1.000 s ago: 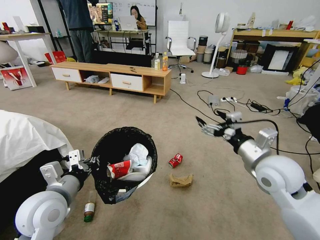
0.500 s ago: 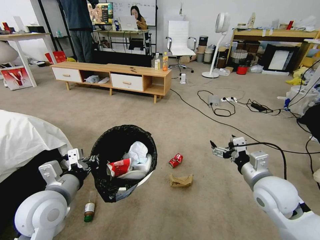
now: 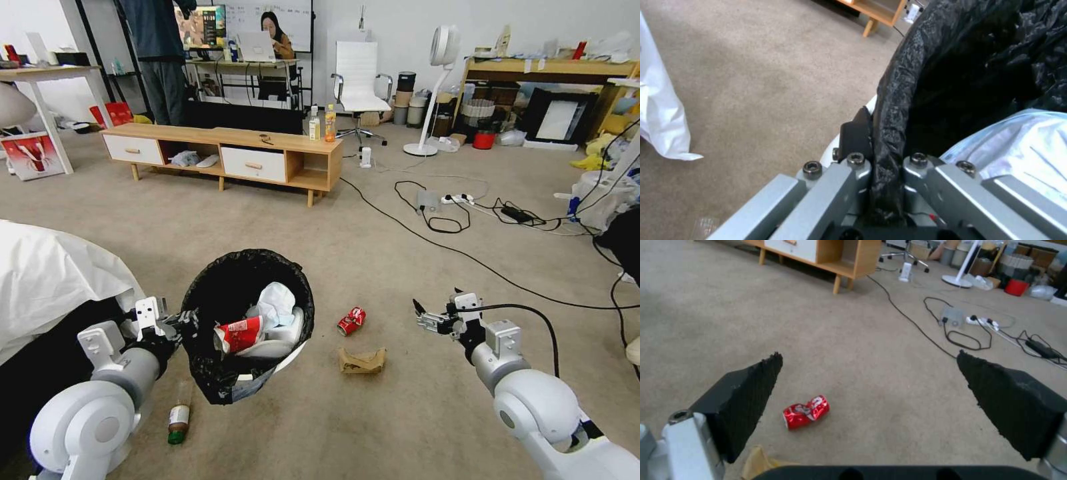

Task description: Pick up the trash bin and place the garbage on the floor into it.

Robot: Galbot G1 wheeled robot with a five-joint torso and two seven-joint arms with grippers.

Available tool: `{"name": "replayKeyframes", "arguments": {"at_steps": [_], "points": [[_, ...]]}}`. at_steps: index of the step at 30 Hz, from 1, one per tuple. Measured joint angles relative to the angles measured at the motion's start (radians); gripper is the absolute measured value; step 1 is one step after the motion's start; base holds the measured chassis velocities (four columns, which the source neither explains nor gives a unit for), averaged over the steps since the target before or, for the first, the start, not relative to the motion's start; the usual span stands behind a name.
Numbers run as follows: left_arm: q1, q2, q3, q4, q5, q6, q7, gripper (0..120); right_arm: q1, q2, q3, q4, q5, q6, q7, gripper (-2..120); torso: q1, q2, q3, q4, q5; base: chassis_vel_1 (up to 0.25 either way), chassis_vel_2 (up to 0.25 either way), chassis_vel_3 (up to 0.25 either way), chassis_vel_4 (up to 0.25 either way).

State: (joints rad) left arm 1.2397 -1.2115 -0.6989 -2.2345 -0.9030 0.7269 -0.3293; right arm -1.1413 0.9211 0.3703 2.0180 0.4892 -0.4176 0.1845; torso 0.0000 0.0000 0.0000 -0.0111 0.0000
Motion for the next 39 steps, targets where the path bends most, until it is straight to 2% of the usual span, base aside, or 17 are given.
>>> {"name": "replayKeyframes", "arguments": {"at_steps": [15,24,26,33,39], "points": [[0.003,0.0,-0.002,-0.01,0.002,-0.001,0.004,2,-0.003,0.006,-0.002,-0.007,0.001,0.005,-0.003,100,0.0,0.0,0.0,0.0,0.0,0.045,0.044,0.047,0.043],[0.007,0.002,-0.004,-0.02,0.01,-0.013,0.013,2,0.003,0.01,-0.016,-0.012,0.0,0.008,-0.007,100,0.0,0.0,0.0,0.0011,0.0,0.084,0.077,0.076,0.081],[0.008,0.002,-0.004,-0.022,0.011,-0.015,0.018,2,0.004,0.01,-0.018,-0.014,0.0,0.009,-0.009,100,0.0,0.0,0.0,-0.0006,0.0,0.0,0.0,0.0,0.0],[0.01,0.002,-0.002,-0.03,0.019,-0.017,0.025,2,0.004,0.011,-0.022,-0.016,0.0,0.01,-0.011,100,0.0,0.0,0.0,0.0003,0.0,0.0,0.0,0.0,0.0],[0.013,0.002,-0.004,-0.041,0.026,-0.016,0.033,2,0.005,0.013,-0.027,-0.019,0.0,0.01,-0.013,100,0.0,0.0,0.0,-0.0001,0.0,0.0,0.0,0.0,0.0]]}}
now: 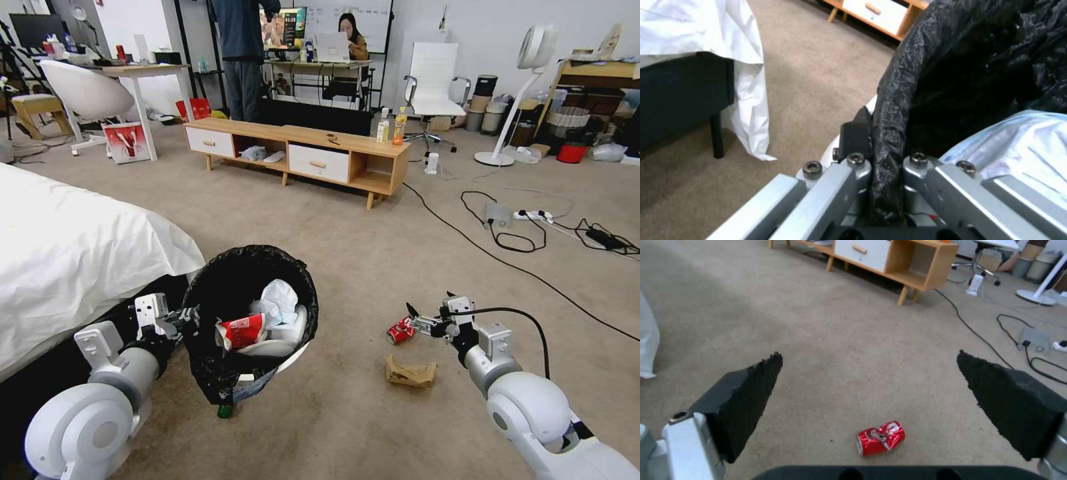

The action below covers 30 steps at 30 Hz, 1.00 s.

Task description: Pick up the trash bin and place the garbage on the floor into it.

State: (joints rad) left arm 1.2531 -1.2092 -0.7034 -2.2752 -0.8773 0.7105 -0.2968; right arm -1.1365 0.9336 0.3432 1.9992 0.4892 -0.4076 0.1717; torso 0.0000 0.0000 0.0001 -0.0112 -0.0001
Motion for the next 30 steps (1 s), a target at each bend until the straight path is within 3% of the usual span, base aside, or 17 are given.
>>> {"name": "replayKeyframes", "arguments": {"at_steps": [18,24,30], "points": [[0.008,-0.002,-0.016,-0.037,0.035,-0.03,0.024,2,0.001,0.005,-0.013,-0.015,0.001,0.001,-0.006,100,0.0,0.0,0.0,0.001,0.0,0.038,0.034,0.036,0.037],[0.005,-0.001,-0.022,-0.056,0.041,-0.039,0.031,2,0.0,0.007,-0.017,-0.022,0.001,0.002,-0.01,100,0.0,0.0,0.0,-0.0005,0.0001,0.009,0.004,0.008,0.012],[0.0,0.002,-0.033,-0.068,0.041,-0.051,0.035,2,0.004,0.01,-0.034,-0.036,0.003,0.003,-0.019,100,0.0,0.0,0.0,0.0002,0.0,0.0,0.0,0.0,0.0]]}}
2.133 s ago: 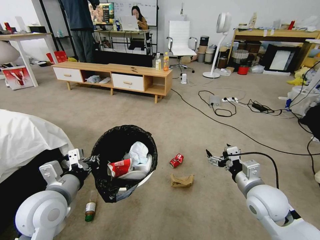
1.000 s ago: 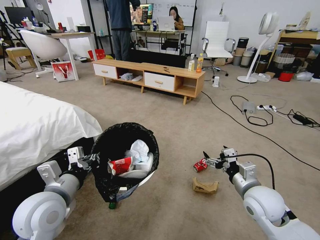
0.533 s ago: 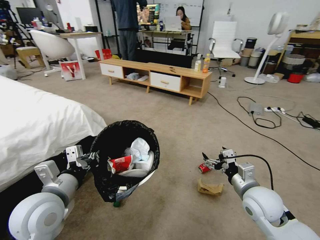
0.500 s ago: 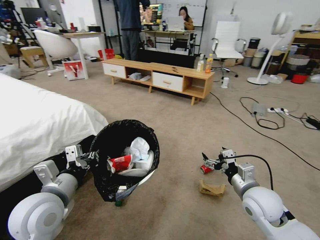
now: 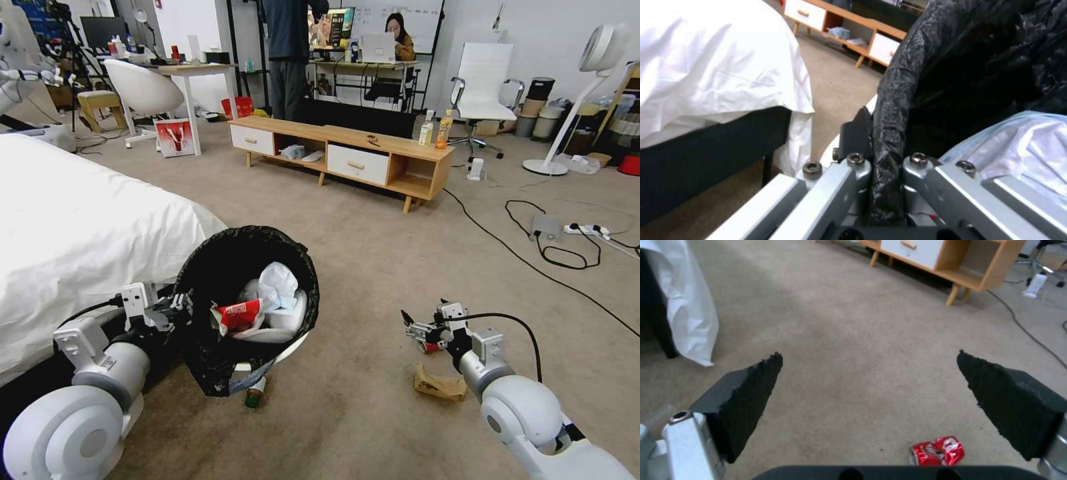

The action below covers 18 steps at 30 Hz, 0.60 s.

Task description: Pick up the trash bin and place the garbage on the floor into it.

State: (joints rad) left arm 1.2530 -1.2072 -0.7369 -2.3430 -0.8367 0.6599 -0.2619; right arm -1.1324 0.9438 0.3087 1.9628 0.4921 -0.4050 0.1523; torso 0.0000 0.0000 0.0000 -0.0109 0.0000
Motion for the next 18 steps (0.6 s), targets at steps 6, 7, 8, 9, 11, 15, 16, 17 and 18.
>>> {"name": "replayKeyframes", "arguments": {"at_steps": [6,7,8,9,11,15,16,17,18], "points": [[0.0,0.001,-0.012,-0.008,-0.004,0.0,0.01,2,0.016,-0.001,-0.029,-0.02,0.023,0.0,-0.023,100,0.0,0.0,0.0,-0.0001,0.0,0.0,0.0,0.0,0.0],[0.0,0.001,-0.012,-0.008,-0.004,0.0,0.01,2,0.016,-0.001,-0.029,-0.02,0.023,0.0,-0.023,100,0.0,0.0,0.0,-0.0001,0.0,0.0,0.0,0.0,0.0],[0.0,0.001,-0.015,-0.009,-0.005,0.0,0.012,2,0.02,0.0,-0.035,-0.023,0.03,0.0,-0.025,100,0.0,0.0,0.0,-0.0001,0.0,0.0,0.0,0.0,0.0],[0.0,0.001,-0.016,-0.009,-0.006,0.0,0.012,2,0.024,0.0,-0.041,-0.028,0.036,0.0,-0.029,100,0.0,0.0,0.0,-0.0001,-0.0001,0.0,0.0,0.0,0.0],[0.0,0.002,-0.017,-0.009,-0.007,0.0,0.012,2,0.03,0.002,-0.047,-0.034,0.042,0.0,-0.035,100,0.0,0.0,0.0,-0.0001,0.0,0.0,0.0,0.0,0.0],[-0.002,0.002,-0.018,-0.009,-0.008,0.0,0.012,2,0.038,0.004,-0.055,-0.043,0.049,-0.002,-0.043,100,0.0,0.0,0.0,-0.0001,0.0,0.0,0.0,0.0,0.0],[-0.002,0.002,-0.018,-0.009,-0.008,0.0,0.012,2,0.038,0.004,-0.055,-0.043,0.049,-0.002,-0.043,100,0.0,0.0,0.0,-0.0001,0.0,0.0,0.0,0.0,0.0],[-0.003,0.002,-0.017,-0.009,-0.008,0.0,0.012,2,0.04,0.004,-0.055,-0.046,0.052,-0.004,-0.045,100,0.0,0.0,0.0,0.0,0.0,0.0,0.0,0.0,0.0],[-0.003,0.002,-0.017,-0.009,-0.008,0.0,0.012,2,0.04,0.004,-0.055,-0.046,0.052,-0.004,-0.045,100,0.0,0.0,0.0,0.0,0.0,0.0,0.0,0.0,0.0]]}}
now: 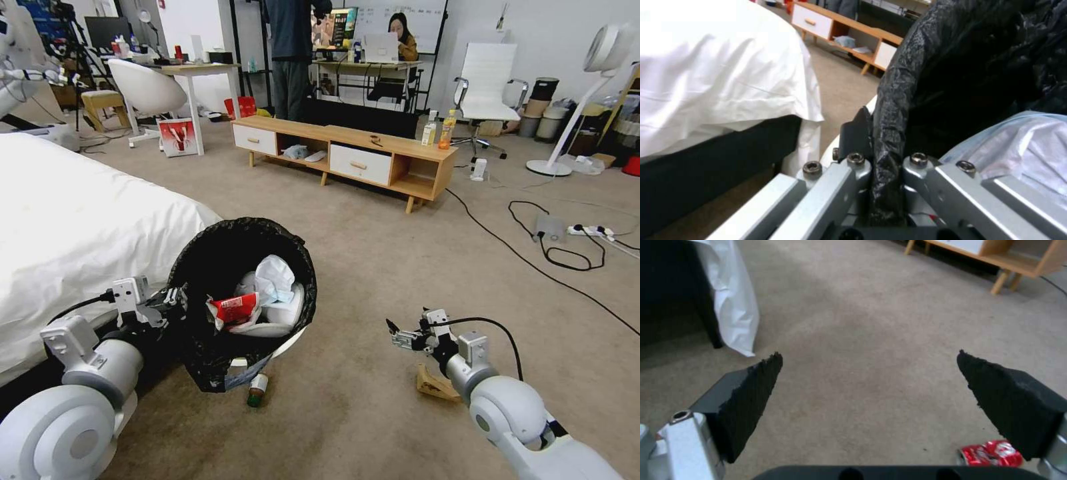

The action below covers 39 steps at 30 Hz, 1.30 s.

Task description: Pick up the trash bin and place the garbage on the floor into it.

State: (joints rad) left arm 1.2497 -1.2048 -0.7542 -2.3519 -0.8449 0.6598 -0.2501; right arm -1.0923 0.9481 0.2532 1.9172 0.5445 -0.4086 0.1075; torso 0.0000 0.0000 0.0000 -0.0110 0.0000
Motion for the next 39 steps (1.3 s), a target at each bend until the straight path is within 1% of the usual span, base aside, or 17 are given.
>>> {"name": "replayKeyframes", "arguments": {"at_steps": [9,15,17,19,21,24,26,39], "points": [[-0.001,-0.002,0.007,-0.004,-0.001,0.0,-0.002,2,0.0,-0.001,0.0,-0.012,0.001,0.0,-0.005,100,0.0,0.0,0.0,0.0,0.0,0.067,0.07,0.062,0.071],[0.001,-0.002,0.007,-0.012,-0.005,-0.001,-0.006,2,0.005,0.0,-0.002,-0.024,-0.001,0.004,-0.018,100,0.0,0.0,0.0,0.0005,0.0,0.084,0.074,0.093,0.073],[0.001,-0.001,0.006,-0.013,-0.006,-0.002,-0.008,2,0.007,0.001,-0.004,-0.029,-0.001,0.006,-0.023,100,0.0,0.0,0.0,0.0006,0.0001,0.0,0.0,0.0,0.0],[0.0,0.001,0.005,-0.015,-0.014,-0.002,-0.013,2,0.009,0.002,-0.007,-0.037,0.002,0.011,-0.031,100,0.0,0.0,0.0,-0.0003,0.0,0.0,0.0,0.0,0.0],[0.0,0.003,0.003,-0.018,-0.019,-0.003,-0.016,2,0.011,0.002,-0.008,-0.041,0.011,0.012,-0.037,100,0.0,0.0,0.0,-0.0006,0.0,0.0,0.0,0.0,0.0],[0.0,0.005,0.002,-0.019,-0.02,-0.004,-0.016,2,0.012,0.003,-0.01,-0.043,0.016,0.012,-0.039,100,0.0,0.0,0.0,-0.0005,0.0001,0.0,0.0,0.0,0.0],[-0.001,0.007,0.0,-0.021,-0.022,-0.007,-0.017,2,0.016,0.003,-0.014,-0.048,0.023,0.012,-0.044,100,0.0,0.0,0.0,0.0001,0.0,0.0,0.0,0.0,0.0],[-0.001,0.007,0.002,-0.026,-0.036,-0.003,-0.015,2,0.035,0.001,-0.043,-0.086,0.044,0.024,-0.08,100,0.0,0.0,0.0,0.0,0.0,0.0,0.0,0.0,0.0]]}}
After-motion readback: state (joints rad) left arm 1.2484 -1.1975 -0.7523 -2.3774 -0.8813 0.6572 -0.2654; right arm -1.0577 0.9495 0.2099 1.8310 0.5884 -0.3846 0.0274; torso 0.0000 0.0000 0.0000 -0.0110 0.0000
